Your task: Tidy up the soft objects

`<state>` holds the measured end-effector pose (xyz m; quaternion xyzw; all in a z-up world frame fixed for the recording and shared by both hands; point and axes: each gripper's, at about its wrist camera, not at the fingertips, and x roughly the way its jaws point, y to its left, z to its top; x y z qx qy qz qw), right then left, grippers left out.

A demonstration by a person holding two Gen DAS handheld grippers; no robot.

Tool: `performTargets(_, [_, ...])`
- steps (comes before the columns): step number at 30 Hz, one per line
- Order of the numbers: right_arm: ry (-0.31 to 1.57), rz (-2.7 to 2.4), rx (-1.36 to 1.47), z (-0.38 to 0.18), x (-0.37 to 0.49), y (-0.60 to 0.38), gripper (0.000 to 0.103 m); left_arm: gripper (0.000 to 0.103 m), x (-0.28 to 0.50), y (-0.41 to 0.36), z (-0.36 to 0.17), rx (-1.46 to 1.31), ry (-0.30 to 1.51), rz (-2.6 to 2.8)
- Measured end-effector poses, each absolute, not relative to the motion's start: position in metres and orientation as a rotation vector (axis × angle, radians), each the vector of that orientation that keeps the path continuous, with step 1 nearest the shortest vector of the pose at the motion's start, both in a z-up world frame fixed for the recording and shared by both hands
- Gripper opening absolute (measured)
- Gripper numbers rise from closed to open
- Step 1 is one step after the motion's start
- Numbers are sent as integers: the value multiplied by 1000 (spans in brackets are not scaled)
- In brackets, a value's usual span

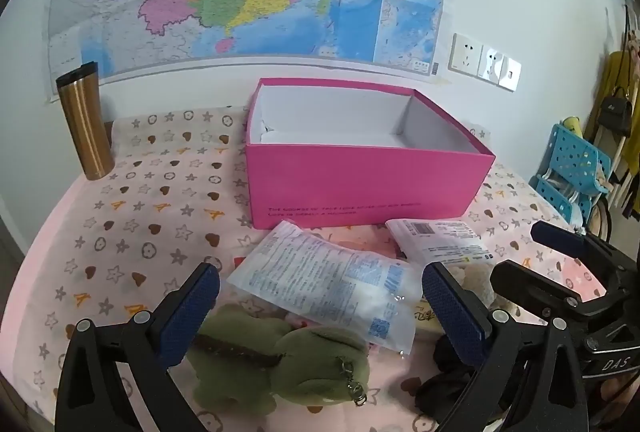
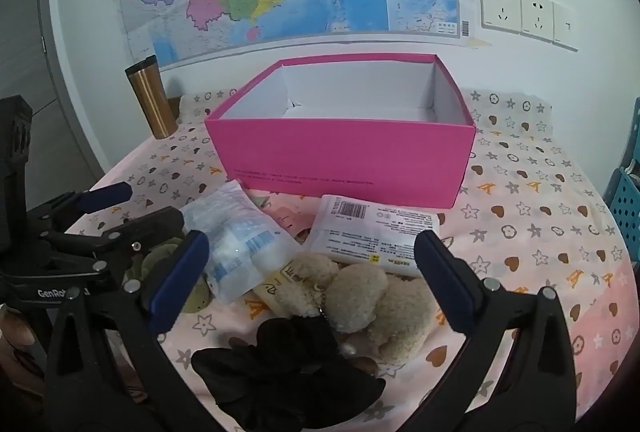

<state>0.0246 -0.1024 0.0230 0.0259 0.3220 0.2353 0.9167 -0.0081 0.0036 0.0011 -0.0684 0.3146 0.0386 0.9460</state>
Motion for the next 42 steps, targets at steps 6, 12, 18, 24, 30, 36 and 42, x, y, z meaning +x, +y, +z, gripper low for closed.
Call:
performTargets(6, [666, 491, 58, 21, 25, -101, 103, 103, -8, 2, 2, -125, 638, 90])
performTargets(12, [670, 497, 59, 20, 26, -100, 103, 103, -8, 2, 2, -123, 637, 93])
performTargets(18, [672, 500, 66, 17, 25, -100, 103, 103, -9, 3, 1, -126, 631, 97])
performTargets(24, [674, 501, 71, 16, 25, -101, 103, 103, -10, 3, 0, -122, 628, 98])
performTargets(30, [674, 503, 73, 16, 26, -101, 103, 103, -11, 3, -1, -121, 628, 100])
performTargets(36, [674, 509, 71, 15, 25, -100, 103, 103, -12, 4, -2, -123, 627, 100])
performTargets(42, [677, 512, 74, 15, 25, -98, 103, 103, -12, 4, -3, -125, 629, 101])
